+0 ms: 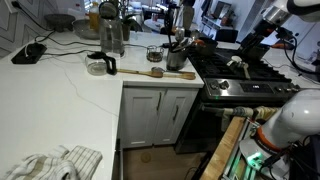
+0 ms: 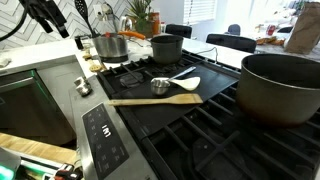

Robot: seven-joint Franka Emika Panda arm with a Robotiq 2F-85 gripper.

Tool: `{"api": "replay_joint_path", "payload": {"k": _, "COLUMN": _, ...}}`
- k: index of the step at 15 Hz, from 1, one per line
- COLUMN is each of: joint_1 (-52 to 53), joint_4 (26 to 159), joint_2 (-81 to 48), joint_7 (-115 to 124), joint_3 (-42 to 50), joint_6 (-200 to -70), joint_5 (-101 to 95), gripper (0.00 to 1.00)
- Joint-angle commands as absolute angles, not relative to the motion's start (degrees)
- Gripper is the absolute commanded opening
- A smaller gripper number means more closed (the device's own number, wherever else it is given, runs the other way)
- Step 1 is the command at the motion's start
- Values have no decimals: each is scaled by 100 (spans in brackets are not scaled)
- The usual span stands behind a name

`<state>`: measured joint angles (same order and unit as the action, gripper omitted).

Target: Move the pot on the left to the right

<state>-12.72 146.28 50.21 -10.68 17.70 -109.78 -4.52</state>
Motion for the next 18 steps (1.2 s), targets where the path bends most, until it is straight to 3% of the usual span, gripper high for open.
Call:
{"api": "replay_joint_path", "payload": {"k": 1, "joint_1": -1286, "joint_4": 14612, "joint_2": 5011, "joint_7": -1078, "joint_3": 1758, "joint_6": -10964, "joint_5": -438, "gripper": 100}}
{"api": "replay_joint_path", "payload": {"k": 11, "joint_1": -1286, "joint_4": 14612, "joint_2": 5011, "joint_7": -1078, "joint_3": 1758, "joint_6": -10964, "joint_5": -438, "gripper": 100}}
{"api": "replay_joint_path", "payload": {"k": 18, "joint_1": -1117, "joint_4": 14008, "joint_2": 4108, "joint_7": -954, "joint_3": 1824, "joint_6": -11611, "joint_5": -192, "gripper": 100}}
